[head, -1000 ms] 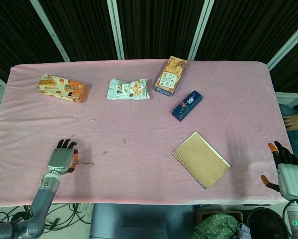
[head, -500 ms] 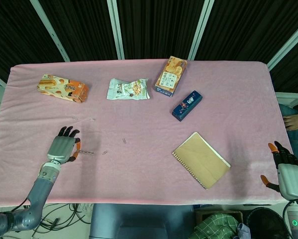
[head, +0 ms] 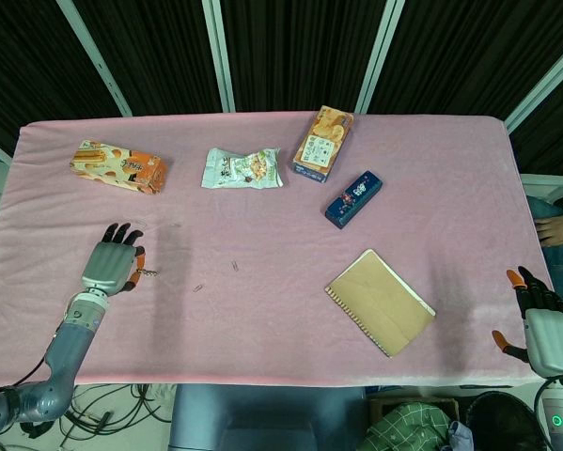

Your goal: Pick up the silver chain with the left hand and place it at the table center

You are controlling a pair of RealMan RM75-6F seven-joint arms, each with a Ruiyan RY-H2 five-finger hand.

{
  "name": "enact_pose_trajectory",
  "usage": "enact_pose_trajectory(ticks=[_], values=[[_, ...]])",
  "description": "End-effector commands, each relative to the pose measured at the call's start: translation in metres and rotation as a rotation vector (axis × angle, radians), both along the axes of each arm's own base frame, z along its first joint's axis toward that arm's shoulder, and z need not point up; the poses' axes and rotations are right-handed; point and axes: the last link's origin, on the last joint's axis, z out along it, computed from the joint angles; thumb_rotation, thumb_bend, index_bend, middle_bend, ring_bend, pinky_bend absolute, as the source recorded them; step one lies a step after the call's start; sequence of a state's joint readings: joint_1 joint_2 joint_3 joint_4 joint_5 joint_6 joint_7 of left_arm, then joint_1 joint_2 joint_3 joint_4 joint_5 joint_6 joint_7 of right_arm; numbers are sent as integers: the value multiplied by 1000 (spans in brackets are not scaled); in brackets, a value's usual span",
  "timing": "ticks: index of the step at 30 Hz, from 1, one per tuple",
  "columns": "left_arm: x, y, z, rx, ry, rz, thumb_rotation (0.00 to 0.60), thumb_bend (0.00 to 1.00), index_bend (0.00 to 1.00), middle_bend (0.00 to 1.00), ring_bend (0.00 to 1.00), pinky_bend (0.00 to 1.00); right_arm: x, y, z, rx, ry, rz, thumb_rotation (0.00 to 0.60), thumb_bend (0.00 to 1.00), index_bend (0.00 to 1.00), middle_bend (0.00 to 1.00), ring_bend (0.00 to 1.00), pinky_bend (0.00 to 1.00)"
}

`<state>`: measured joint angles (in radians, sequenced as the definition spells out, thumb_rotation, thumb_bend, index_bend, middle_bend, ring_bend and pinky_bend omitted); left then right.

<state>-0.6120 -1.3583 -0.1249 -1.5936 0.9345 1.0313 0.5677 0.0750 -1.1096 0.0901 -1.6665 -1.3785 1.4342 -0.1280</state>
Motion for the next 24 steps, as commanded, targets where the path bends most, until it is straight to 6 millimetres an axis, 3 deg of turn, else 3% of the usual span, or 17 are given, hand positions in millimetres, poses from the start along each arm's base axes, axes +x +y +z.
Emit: enact_pose_trajectory(ticks=[1, 7, 24], values=[[2, 5, 6, 9, -9, 1, 600, 400, 580, 161, 0, 0, 0, 0, 0, 0, 0, -1, 600, 141, 43, 20, 86, 173], [2, 22, 16, -6, 19, 4, 600, 439, 580, 161, 0, 0, 0, 0, 0, 1, -2, -2, 600, 141, 43, 20, 87, 174], [-12, 57, 20, -58, 77, 101, 600, 442, 580, 160, 0, 0, -1, 0, 0, 1, -1, -4, 600, 141, 43, 20, 86, 173]])
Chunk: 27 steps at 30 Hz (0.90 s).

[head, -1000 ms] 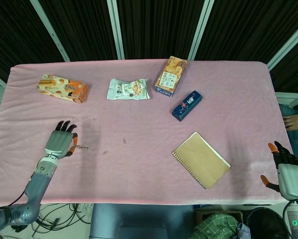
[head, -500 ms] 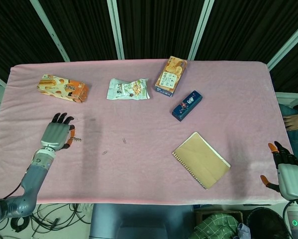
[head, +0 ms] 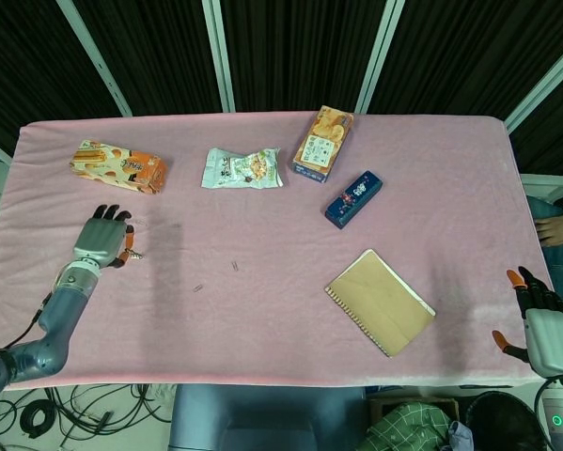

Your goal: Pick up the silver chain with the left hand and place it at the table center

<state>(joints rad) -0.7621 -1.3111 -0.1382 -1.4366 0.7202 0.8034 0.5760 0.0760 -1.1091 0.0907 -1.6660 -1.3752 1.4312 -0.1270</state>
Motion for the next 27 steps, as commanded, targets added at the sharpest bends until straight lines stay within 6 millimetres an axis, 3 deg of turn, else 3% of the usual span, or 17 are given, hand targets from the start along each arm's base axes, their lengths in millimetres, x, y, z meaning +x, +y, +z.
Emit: enact_pose_trajectory(ticks=[1, 15, 27], values=[[-1, 2, 3, -1, 0, 8, 600, 443, 580, 160, 0, 0, 0, 0, 0, 0, 0, -1, 600, 141, 43, 20, 86, 173], [-5, 10, 16, 31, -6, 25, 600, 443, 580, 159, 0, 0, 0, 0, -1, 1, 1, 0, 600, 141, 43, 20, 86, 174], [0, 50, 23, 76, -25, 10, 600, 443, 579, 159, 0, 0, 0, 0, -1, 1, 5, -2, 600, 141, 43, 20, 86, 174]])
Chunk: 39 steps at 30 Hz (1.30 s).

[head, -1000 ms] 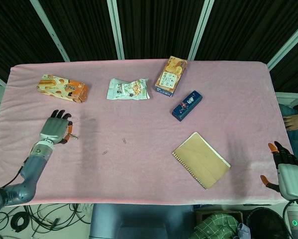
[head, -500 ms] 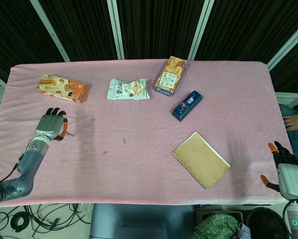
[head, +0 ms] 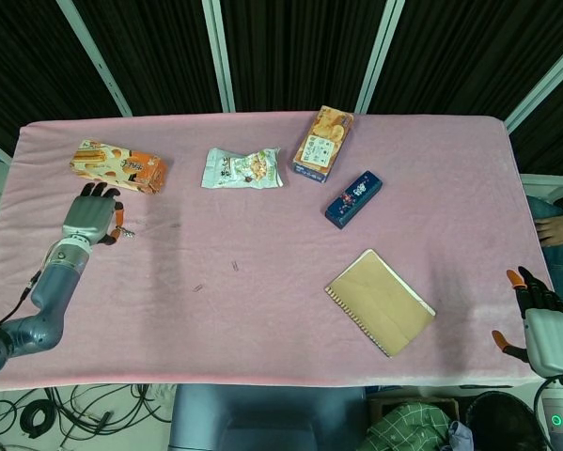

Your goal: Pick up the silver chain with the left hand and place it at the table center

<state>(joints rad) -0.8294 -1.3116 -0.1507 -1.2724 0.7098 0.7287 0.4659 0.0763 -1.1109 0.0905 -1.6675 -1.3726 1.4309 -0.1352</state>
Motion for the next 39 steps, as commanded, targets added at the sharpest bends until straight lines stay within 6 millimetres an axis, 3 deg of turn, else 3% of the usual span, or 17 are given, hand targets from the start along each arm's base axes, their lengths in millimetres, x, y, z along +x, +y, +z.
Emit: enact_pose_trajectory(ticks=[1, 17, 39], values=[[4, 13, -3, 3, -11, -2, 600, 443, 579, 159, 0, 0, 0, 0, 0, 0, 1, 1, 600, 141, 43, 20, 87, 174], [-3, 44, -14, 32, -24, 35, 600, 443, 578, 159, 0, 0, -1, -1, 0, -1, 1, -2, 600, 141, 42, 20, 86, 174], [1, 44, -21, -23, -54, 46, 600, 443, 572, 157, 0, 0, 0, -1, 0, -2, -2, 2, 600, 142, 43, 20, 87, 174]])
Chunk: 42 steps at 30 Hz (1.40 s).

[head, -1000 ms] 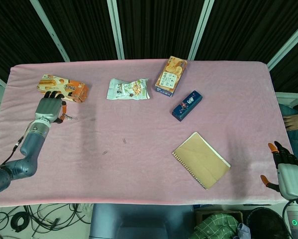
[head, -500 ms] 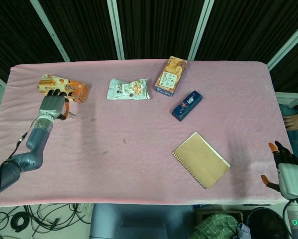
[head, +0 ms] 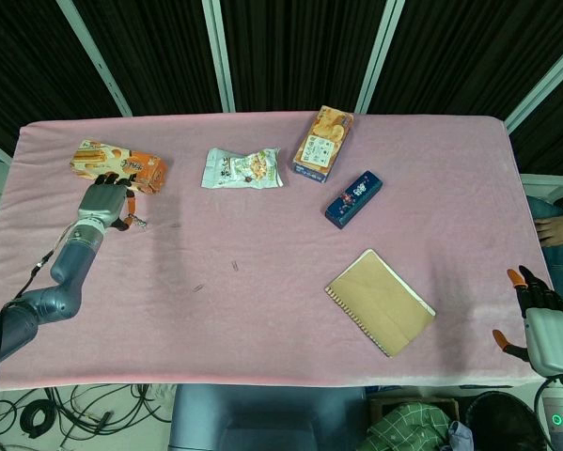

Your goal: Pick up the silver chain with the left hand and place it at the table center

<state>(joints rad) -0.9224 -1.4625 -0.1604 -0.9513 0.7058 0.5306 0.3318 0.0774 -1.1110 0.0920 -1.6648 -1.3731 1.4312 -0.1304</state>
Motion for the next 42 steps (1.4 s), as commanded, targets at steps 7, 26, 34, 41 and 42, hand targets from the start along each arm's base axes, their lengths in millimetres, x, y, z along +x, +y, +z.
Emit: enact_pose_trajectory(ticks=[7, 26, 34, 41, 42], values=[[16, 0, 3, 1, -6, -41, 600, 443, 571, 156, 0, 0, -1, 0, 1, -8, -7, -7, 600, 143, 42, 20, 87, 174], [60, -3, -19, -69, -62, -88, 600, 443, 569, 154, 0, 0, 0, 0, 2, -9, -13, -5, 600, 142, 43, 20, 86, 174], [63, -3, -27, -73, -50, -84, 600, 443, 569, 154, 0, 0, 0, 0, 2, -9, -13, -4, 600, 143, 43, 20, 86, 174], [62, -1, -27, -62, -42, -84, 600, 443, 569, 154, 0, 0, -1, -1, 2, -10, -15, -5, 600, 143, 43, 20, 86, 174], [62, -1, -26, -61, -42, -82, 600, 443, 569, 154, 0, 0, 0, -1, 2, -9, -15, -5, 600, 143, 43, 20, 86, 174]])
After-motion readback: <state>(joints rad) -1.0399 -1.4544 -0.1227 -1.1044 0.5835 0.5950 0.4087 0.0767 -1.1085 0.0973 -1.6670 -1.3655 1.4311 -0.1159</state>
